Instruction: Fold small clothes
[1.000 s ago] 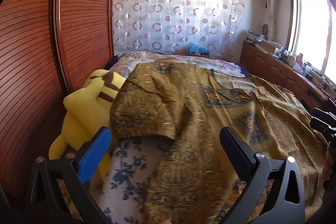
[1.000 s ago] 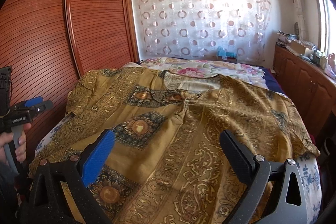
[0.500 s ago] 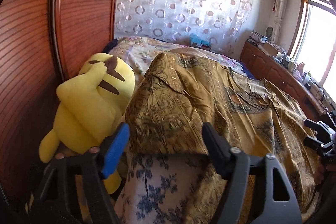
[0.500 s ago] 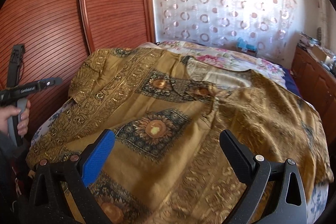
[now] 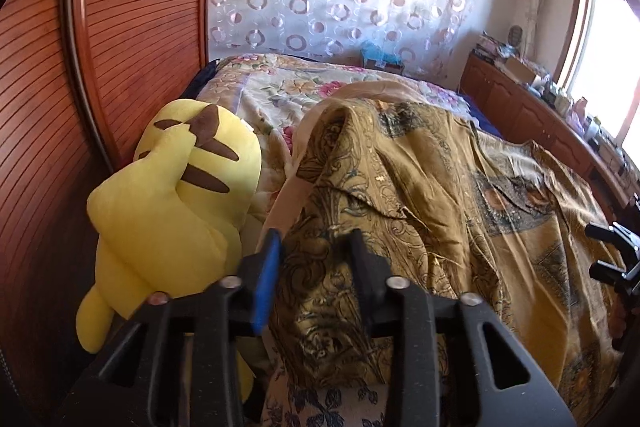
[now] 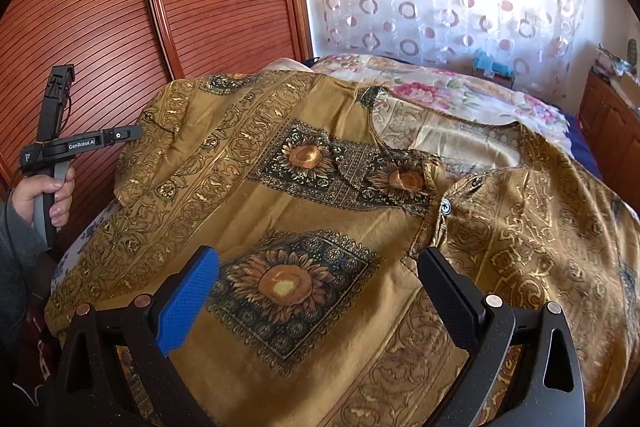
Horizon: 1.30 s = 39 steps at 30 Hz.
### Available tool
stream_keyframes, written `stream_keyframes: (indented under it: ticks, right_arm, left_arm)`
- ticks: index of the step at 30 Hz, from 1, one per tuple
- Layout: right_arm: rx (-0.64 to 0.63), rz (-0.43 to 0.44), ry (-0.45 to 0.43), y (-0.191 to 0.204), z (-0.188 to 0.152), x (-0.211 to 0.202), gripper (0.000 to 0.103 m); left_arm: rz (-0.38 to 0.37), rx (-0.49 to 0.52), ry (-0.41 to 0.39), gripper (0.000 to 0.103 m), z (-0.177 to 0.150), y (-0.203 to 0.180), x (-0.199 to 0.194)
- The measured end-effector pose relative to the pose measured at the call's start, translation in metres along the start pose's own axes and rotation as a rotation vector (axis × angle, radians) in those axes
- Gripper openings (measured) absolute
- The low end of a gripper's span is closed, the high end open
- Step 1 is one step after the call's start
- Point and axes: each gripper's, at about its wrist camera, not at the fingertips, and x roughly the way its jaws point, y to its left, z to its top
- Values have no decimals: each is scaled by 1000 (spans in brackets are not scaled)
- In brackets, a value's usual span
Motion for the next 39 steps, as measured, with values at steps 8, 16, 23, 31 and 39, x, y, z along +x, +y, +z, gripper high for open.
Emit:
stream_keyframes:
  ticks: [8,16,23,31,39]
  right_arm:
    - [15,13,2,-4,1,14,100]
    - [26,19,-14,-6,1,14,100]
    - [50,-10,-61,-13,1,-4,100]
    - [74,-51,-62,-17,-9,-13,100]
    - [-17,2,-36,10,17,4,73]
  left_arm:
    - [58,75,-65,5,9,-17,-21]
    - [-2,166,-169,4,44,-61,-59]
    - [-190,268,-113,6,59,-141,-50]
    - [-153,272,-102,46,36,-132,-62]
    - [-37,201,-7,81,2,-85,-41]
